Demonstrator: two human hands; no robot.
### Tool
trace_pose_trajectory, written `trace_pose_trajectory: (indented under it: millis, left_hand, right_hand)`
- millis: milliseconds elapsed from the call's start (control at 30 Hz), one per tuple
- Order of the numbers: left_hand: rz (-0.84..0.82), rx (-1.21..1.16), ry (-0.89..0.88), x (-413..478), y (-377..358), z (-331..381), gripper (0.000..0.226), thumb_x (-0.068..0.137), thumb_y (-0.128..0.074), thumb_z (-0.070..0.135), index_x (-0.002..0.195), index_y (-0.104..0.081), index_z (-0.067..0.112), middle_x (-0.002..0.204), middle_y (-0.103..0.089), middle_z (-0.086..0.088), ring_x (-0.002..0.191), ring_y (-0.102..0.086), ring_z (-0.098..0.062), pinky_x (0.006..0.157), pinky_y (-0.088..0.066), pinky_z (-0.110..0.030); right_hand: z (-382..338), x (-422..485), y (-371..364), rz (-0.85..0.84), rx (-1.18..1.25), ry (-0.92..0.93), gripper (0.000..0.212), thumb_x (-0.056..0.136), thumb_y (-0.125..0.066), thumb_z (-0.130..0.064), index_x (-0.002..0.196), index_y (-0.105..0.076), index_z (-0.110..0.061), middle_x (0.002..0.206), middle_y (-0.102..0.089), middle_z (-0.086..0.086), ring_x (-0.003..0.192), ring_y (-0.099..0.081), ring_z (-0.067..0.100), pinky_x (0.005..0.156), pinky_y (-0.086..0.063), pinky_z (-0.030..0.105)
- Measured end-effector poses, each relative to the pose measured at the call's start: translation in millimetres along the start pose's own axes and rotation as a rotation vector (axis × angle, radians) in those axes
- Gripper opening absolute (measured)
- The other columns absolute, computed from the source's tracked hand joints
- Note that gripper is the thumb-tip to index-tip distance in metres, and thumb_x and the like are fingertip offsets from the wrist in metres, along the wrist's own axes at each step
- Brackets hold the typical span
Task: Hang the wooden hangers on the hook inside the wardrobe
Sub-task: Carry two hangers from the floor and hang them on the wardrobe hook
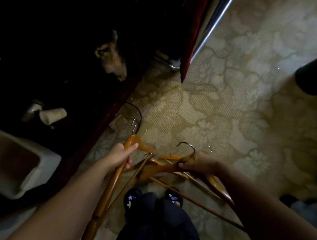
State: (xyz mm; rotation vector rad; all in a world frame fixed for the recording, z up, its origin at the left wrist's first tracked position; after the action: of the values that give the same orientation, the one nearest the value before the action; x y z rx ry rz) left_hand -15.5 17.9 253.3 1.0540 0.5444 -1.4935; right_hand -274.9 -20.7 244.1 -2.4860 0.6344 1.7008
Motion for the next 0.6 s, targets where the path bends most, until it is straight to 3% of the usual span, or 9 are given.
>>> trace_pose_trajectory:
  millis: [133, 233, 400, 500, 567, 600]
  left_hand:
    - [-0.048, -0.055, 0.038, -89, 15, 5, 0.030, 0.092, -0.051, 0.039, 0.079, -0.053, 0.012, 0.057, -0.055, -0.005, 0.036, -0.052, -0.009, 0.040, -0.045, -0.018]
    - [-0.043, -0.069, 0.047, -149, 27, 8, 0.033, 0.091, -0.052, 0.039, 0.070, -0.050, 0.015, 0.056, -0.053, -0.003, 0.036, -0.051, -0.009, 0.040, -0.042, -0.018]
    - [-0.024, -0.123, 0.015, -233, 58, 16, 0.031, 0.091, -0.053, 0.039, 0.072, -0.050, 0.014, 0.058, -0.052, -0.003, 0.041, -0.049, -0.011, 0.041, -0.041, -0.022]
    - [0.011, -0.166, -0.004, -273, 77, 23, 0.031, 0.091, -0.054, 0.039, 0.071, -0.050, 0.015, 0.058, -0.052, -0.003, 0.041, -0.049, -0.010, 0.040, -0.042, -0.020]
    - [0.029, -0.159, -0.012, -292, 86, 26, 0.032, 0.091, -0.054, 0.038, 0.068, -0.050, 0.016, 0.056, -0.051, -0.002, 0.039, -0.048, -0.010, 0.039, -0.041, -0.020]
    - [0.040, -0.153, -0.014, -299, 90, 26, 0.033, 0.090, -0.054, 0.038, 0.067, -0.050, 0.016, 0.055, -0.050, -0.002, 0.040, -0.048, -0.010, 0.040, -0.041, -0.020]
  right_hand:
    - [-37, -76, -9, -0.022, 0.039, -0.025, 0.043, 0.081, -0.060, -0.052, 0.091, -0.062, -0.011, 0.080, -0.065, 0.006, 0.069, -0.061, 0.014, 0.060, -0.049, 0.020]
    - [-64, -128, -13, -0.088, 0.114, -0.027, 0.052, 0.085, -0.055, -0.052, 0.096, -0.064, -0.002, 0.061, -0.063, 0.003, 0.056, -0.061, 0.015, 0.064, -0.051, 0.026]
    - [-106, -197, -19, -0.093, 0.270, -0.018, 0.045, 0.088, -0.053, -0.046, 0.111, -0.054, -0.006, 0.049, -0.057, -0.001, 0.043, -0.056, 0.010, 0.052, -0.051, 0.024]
    - [-129, -232, -29, -0.064, 0.209, 0.015, 0.050, 0.080, -0.054, -0.061, 0.092, -0.058, -0.013, 0.053, -0.061, -0.001, 0.050, -0.060, 0.012, 0.072, -0.054, 0.033]
    - [-143, -249, -35, -0.002, 0.120, 0.036, 0.057, 0.077, -0.050, -0.066, 0.102, -0.060, -0.015, 0.076, -0.066, 0.007, 0.072, -0.065, 0.021, 0.088, -0.051, 0.037]
    - [-151, -255, -38, 0.033, 0.088, 0.051, 0.054, 0.083, -0.049, -0.060, 0.110, -0.058, -0.014, 0.085, -0.064, 0.011, 0.079, -0.063, 0.025, 0.087, -0.051, 0.036]
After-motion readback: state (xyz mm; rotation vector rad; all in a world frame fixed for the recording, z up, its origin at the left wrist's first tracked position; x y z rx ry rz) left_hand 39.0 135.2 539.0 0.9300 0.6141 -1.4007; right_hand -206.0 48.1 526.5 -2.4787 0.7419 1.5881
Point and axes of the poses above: each hand's wrist, its own x-axis towards the middle knuckle, its own y-axis out of the back of the hand, z = x × y, the point moved 7 cm from there along x, towards the middle knuckle
